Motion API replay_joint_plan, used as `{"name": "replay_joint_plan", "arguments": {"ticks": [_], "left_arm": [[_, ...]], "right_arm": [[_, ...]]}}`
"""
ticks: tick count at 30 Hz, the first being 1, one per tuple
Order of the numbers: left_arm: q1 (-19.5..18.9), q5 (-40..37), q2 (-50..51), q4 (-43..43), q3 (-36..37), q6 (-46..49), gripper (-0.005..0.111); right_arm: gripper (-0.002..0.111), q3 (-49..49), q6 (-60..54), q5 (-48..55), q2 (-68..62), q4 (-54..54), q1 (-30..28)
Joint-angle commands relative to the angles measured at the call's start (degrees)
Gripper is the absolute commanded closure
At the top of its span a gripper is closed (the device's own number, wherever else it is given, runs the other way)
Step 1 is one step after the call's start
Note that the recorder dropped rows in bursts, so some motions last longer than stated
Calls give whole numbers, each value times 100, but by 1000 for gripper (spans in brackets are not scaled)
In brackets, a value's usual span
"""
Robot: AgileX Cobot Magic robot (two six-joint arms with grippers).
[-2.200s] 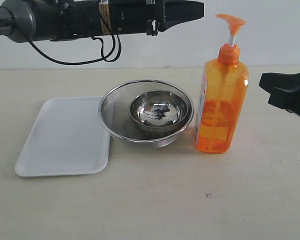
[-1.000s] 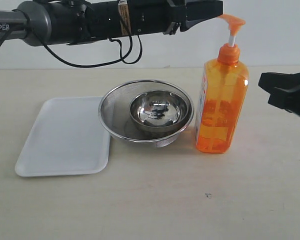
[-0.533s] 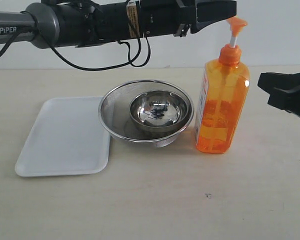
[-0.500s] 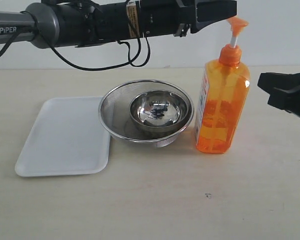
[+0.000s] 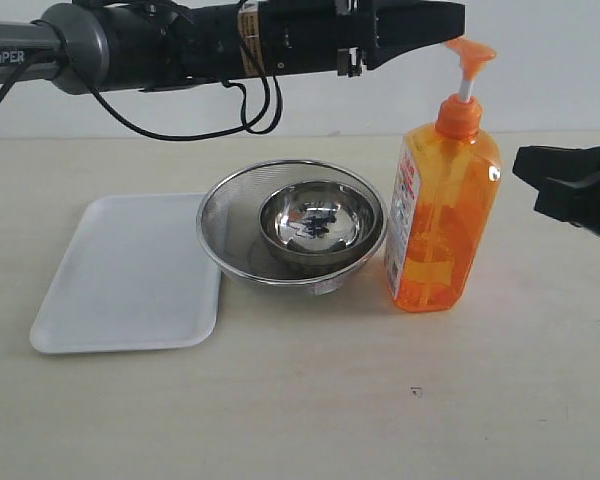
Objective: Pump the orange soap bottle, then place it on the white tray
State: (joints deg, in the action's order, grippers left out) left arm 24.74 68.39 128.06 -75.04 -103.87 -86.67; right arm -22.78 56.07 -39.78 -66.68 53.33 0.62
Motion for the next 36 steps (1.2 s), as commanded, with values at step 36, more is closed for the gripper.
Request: {"name": "replay_joint_plan", "arguments": {"ticks": [36], "left_arm": [[45,157,31,-703,-39,-95,51]], "right_arm": [[108,10,-4,-36,27,102,-5]]}}
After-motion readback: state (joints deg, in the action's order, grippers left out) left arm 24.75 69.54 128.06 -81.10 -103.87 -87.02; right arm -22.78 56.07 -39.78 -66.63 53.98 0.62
